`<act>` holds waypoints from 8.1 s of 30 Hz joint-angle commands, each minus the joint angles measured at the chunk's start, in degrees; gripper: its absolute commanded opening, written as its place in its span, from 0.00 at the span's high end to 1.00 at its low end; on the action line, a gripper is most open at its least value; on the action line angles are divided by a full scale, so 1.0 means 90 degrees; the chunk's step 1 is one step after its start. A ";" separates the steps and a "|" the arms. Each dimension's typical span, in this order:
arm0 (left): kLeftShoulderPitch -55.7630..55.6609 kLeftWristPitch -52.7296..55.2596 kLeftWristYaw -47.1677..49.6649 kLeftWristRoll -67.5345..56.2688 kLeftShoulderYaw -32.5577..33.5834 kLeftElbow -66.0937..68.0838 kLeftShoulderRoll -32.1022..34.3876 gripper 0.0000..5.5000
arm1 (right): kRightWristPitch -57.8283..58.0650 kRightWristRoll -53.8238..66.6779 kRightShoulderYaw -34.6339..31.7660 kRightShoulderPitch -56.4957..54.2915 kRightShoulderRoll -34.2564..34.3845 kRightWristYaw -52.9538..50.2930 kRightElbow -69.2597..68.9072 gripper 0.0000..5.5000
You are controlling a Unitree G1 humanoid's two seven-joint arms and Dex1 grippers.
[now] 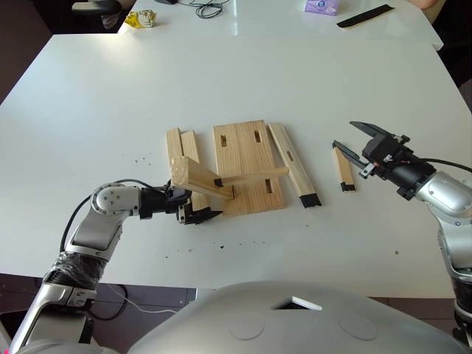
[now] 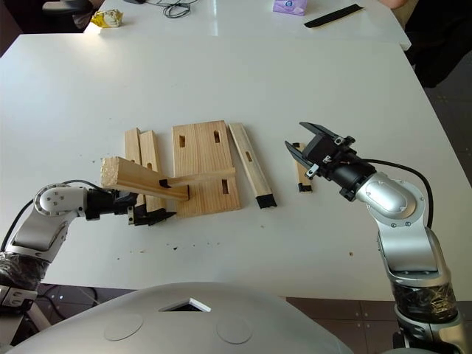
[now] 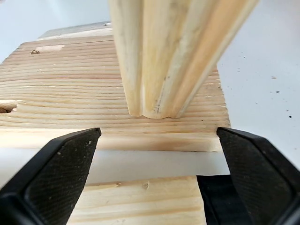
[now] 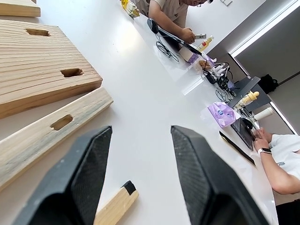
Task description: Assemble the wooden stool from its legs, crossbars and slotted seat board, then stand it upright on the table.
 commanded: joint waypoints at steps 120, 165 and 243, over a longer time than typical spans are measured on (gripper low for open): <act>-0.1489 0.7060 0.4992 -0.0498 0.2379 -0.1467 -0.0468 0.63 | 0.0424 0.0695 -0.0996 0.0257 0.1013 -0.0909 -0.0218 0.58; -0.4699 0.5474 0.0323 -0.2989 0.0858 -0.0865 -0.0869 0.63 | 0.3900 0.5169 0.0461 -0.5915 -0.0204 0.3217 0.3427 0.45; -0.2255 0.2295 -0.0400 -0.0068 0.0843 0.0477 0.1203 0.18 | 0.3564 0.4558 -0.0927 -0.3802 -0.1485 0.3663 0.1706 0.63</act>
